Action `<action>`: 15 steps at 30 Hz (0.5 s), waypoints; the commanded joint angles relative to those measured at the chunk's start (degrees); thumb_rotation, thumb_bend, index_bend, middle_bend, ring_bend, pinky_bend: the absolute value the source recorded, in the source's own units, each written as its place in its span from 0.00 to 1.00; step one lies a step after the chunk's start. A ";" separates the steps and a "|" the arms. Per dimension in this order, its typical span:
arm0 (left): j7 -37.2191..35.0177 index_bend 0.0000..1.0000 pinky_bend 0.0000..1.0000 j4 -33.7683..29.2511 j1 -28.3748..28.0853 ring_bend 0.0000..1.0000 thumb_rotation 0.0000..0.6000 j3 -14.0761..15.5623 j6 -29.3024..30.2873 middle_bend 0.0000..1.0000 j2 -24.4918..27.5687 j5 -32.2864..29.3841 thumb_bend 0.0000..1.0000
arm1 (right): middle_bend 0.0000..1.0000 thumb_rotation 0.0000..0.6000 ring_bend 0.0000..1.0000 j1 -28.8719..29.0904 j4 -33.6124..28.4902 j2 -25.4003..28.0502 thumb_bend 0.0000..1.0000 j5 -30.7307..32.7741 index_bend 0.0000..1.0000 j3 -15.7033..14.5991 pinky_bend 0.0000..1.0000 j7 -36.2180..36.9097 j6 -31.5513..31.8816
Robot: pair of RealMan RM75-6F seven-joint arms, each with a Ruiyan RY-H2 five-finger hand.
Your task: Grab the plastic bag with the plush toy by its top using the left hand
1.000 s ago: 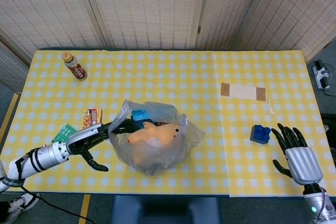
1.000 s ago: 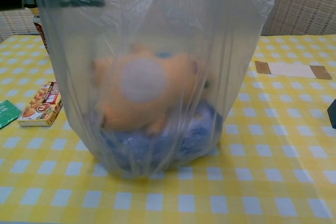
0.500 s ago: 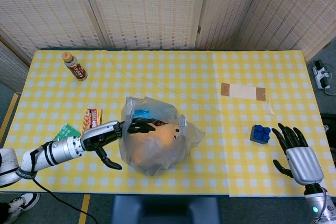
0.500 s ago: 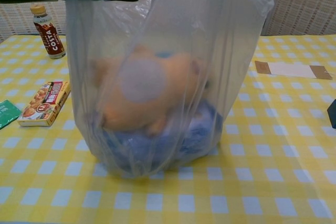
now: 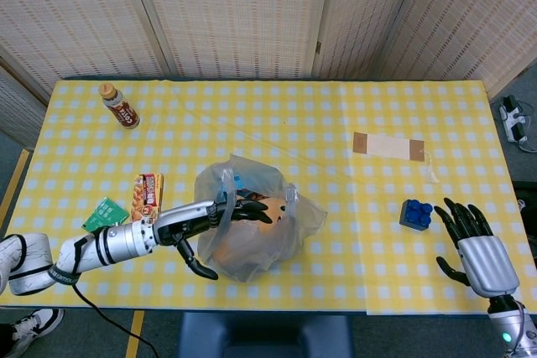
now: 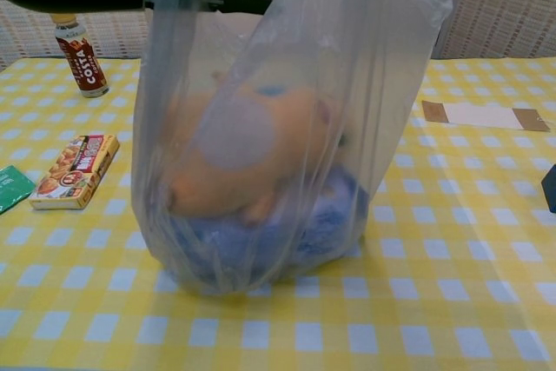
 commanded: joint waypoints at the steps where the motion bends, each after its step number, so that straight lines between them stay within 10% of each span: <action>1: 1.17 0.11 0.05 -1.19 -1.15 0.06 1.00 -0.66 -1.59 0.17 -0.25 -1.02 0.13 | 0.00 1.00 0.00 -0.05 0.03 0.12 0.31 -0.20 0.00 -0.08 0.00 0.28 0.15; 15: 6.77 0.01 0.00 -4.91 -5.81 0.00 1.00 -5.33 -9.84 0.10 -1.98 -8.39 0.13 | 0.00 1.00 0.00 -0.81 0.29 0.15 0.31 -0.17 0.00 0.40 0.00 0.50 2.03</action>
